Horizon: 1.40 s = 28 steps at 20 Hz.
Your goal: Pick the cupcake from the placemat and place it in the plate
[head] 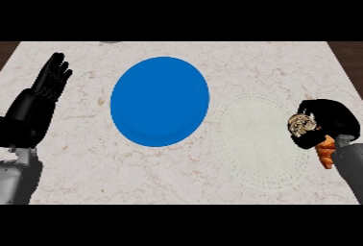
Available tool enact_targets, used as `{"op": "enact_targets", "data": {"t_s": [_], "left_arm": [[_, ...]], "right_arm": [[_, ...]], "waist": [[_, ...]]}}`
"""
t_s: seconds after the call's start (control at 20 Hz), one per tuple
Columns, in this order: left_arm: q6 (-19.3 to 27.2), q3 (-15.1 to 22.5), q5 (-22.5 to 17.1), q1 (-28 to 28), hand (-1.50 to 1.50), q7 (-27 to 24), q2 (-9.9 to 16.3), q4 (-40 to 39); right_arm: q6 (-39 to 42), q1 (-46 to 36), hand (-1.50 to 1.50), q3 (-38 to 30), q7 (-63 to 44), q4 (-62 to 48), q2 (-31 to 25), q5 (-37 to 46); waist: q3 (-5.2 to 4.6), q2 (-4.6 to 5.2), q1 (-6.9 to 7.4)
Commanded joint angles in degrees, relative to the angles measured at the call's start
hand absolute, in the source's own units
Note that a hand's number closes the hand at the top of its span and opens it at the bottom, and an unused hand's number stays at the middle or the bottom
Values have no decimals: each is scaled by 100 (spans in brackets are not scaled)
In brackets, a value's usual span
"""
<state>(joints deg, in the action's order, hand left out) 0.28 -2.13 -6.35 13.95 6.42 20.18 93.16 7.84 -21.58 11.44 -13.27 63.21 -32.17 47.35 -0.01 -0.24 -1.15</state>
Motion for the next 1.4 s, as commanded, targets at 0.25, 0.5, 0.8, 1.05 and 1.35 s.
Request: {"op": "enact_targets", "data": {"t_s": [0.25,0.5,0.8,1.05,1.35], "left_arm": [[-169,-17,59,42,0,-106,-133,-168],[-194,-211,-26,139,0,98,38,-50],[-242,-109,28,-120,0,-100,-86,39],[-320,-196,51,66,0,-166,-135,-184],[-159,-15,192,291,0,338,-333,68]], "right_arm": [[-422,599,150,-722,-11,1566,-332,-164],[-175,733,150,-623,-86,3129,20,-667],[83,236,150,-761,-190,4085,652,-1612],[377,-337,150,-180,-1143,4486,1292,-1361],[611,-1664,150,137,-1827,3678,2078,-1161]], "waist": [[-1,11,63],[-3,-14,17],[-1,2,103],[-3,20,143],[-2,26,175]]}}
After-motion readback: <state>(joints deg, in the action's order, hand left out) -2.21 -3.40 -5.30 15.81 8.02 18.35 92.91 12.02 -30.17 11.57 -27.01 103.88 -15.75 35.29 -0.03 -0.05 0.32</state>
